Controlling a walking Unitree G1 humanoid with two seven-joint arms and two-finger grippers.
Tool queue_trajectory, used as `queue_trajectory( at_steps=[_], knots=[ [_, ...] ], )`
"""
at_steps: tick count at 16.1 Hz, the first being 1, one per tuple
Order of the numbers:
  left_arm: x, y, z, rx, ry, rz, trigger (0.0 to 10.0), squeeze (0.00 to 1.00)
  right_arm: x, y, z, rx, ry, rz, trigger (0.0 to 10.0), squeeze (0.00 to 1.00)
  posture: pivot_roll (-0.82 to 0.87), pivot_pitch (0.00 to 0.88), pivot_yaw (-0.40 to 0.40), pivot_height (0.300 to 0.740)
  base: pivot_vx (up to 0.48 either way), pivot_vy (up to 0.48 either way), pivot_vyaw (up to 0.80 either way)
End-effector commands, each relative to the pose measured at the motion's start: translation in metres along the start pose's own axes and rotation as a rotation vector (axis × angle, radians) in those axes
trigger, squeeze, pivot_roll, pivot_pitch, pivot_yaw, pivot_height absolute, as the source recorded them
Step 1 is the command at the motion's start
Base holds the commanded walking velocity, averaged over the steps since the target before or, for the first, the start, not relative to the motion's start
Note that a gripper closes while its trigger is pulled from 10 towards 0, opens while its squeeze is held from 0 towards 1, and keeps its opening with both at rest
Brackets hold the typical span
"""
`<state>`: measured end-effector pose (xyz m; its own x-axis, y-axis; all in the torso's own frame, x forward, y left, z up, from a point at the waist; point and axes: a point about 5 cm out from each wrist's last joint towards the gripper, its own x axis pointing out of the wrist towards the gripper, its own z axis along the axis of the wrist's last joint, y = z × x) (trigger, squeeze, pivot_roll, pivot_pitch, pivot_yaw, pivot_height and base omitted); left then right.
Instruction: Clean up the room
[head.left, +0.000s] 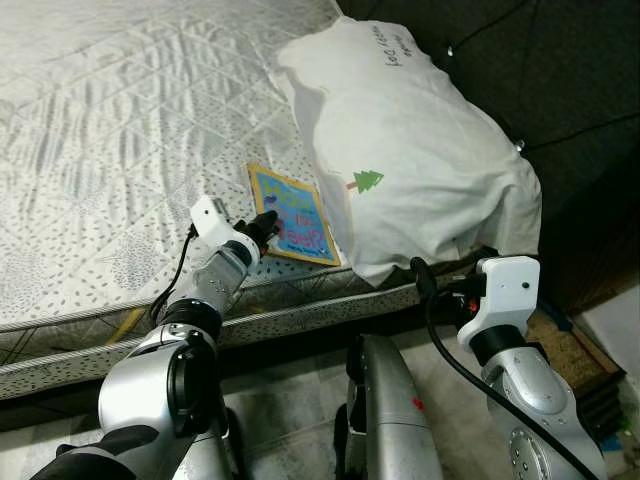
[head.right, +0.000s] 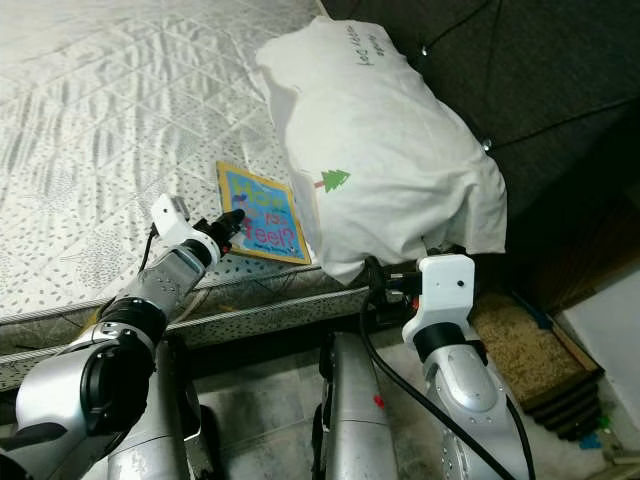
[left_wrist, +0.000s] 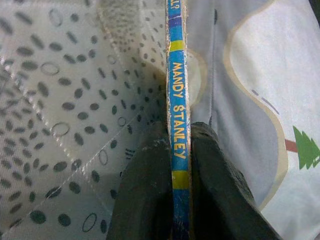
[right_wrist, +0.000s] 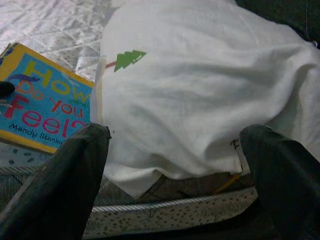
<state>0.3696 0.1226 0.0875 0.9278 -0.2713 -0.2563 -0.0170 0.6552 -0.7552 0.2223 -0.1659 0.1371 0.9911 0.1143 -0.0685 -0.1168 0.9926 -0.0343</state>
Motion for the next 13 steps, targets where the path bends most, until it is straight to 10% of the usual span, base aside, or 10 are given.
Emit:
queue_trajectory(
  at_steps=[1, 9, 10, 13],
  knots=[
    [0.001, -0.002, -0.011, -0.031, 0.047, -0.008, 10.0, 0.00, -0.002, -0.002, 0.005, -0.010, -0.011, -0.007, 10.0, 0.00, -0.31, 0.162, -0.114, 0.522, 0.000, 0.000, 0.00],
    [-0.001, 0.009, -0.003, 0.032, 0.070, 0.061, 10.0, 0.00, 0.001, -0.010, 0.005, -0.030, -0.010, -0.027, 10.0, 0.00, -0.33, 0.137, -0.110, 0.522, 0.000, 0.000, 0.00],
    [-0.002, 0.012, 0.001, 0.055, 0.072, 0.083, 10.0, 1.00, 0.002, -0.011, 0.006, -0.030, -0.011, -0.030, 10.0, 0.00, -0.33, 0.133, -0.107, 0.522, 0.000, 0.000, 0.00],
    [-0.003, 0.013, 0.011, 0.095, 0.062, 0.101, 10.0, 1.00, 0.006, -0.011, 0.005, -0.032, -0.015, -0.035, 10.0, 0.00, -0.32, 0.125, -0.104, 0.522, 0.000, 0.000, 0.00]
  ],
)
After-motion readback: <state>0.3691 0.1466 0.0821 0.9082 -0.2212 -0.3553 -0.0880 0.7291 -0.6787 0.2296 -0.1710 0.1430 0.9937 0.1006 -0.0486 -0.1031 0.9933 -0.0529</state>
